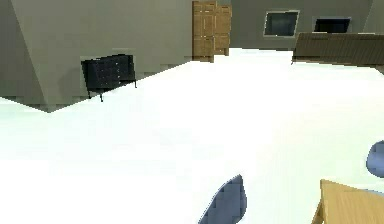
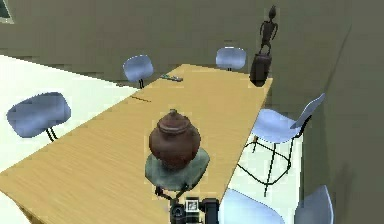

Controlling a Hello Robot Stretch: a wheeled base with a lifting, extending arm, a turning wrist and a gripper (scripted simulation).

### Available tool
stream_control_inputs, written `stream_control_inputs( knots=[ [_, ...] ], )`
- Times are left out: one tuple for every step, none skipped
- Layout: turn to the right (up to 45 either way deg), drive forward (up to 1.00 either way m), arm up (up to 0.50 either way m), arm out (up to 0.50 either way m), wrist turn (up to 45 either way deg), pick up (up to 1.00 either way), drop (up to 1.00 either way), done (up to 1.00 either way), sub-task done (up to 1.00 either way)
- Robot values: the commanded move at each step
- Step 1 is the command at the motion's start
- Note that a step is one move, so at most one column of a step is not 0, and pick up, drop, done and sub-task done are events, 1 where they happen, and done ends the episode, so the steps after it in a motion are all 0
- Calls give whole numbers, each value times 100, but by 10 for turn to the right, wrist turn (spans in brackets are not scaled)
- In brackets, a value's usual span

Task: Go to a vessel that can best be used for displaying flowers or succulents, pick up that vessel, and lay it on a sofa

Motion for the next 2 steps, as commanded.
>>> stream_control_inputs(
  knots=[
    [0, 0, 0, 0, 0, 100, 0, 0, 0],
    [0, 0, 10, 0, 0, 0, 0, 0, 0]
  ],
)
